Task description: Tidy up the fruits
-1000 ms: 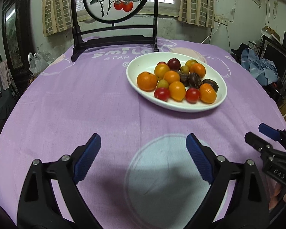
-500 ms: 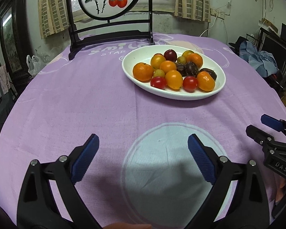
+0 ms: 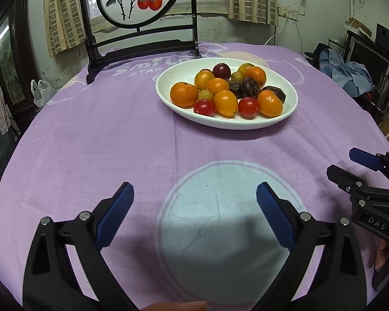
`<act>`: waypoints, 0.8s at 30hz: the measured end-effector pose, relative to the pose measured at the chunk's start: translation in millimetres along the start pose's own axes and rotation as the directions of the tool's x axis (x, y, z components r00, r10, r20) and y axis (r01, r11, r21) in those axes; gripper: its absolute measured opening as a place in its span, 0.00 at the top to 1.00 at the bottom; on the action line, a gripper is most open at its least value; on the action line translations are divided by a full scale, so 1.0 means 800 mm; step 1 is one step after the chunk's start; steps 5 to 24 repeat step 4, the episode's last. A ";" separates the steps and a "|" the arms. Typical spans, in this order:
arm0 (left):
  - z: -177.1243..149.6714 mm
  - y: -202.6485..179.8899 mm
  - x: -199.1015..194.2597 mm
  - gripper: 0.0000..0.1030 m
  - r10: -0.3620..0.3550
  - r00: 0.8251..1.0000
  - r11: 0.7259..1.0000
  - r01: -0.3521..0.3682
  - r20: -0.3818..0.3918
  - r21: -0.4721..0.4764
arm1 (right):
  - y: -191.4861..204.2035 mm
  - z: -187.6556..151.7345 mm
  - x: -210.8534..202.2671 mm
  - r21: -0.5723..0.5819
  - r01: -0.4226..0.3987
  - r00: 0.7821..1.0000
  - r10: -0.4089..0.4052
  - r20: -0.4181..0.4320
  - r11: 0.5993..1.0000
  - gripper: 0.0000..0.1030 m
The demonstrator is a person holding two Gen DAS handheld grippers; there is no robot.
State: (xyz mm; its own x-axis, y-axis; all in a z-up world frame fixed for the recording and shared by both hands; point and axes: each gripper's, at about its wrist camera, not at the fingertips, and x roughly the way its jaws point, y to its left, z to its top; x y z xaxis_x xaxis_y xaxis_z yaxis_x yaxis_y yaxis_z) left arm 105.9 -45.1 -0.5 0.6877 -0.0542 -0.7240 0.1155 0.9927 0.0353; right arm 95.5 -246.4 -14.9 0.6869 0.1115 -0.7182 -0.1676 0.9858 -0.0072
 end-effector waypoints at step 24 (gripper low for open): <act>0.000 0.001 0.000 0.06 -0.002 1.000 1.000 0.002 -0.009 -0.006 | -0.001 -0.001 0.002 0.002 0.010 1.000 -0.010 -0.013 1.000 0.39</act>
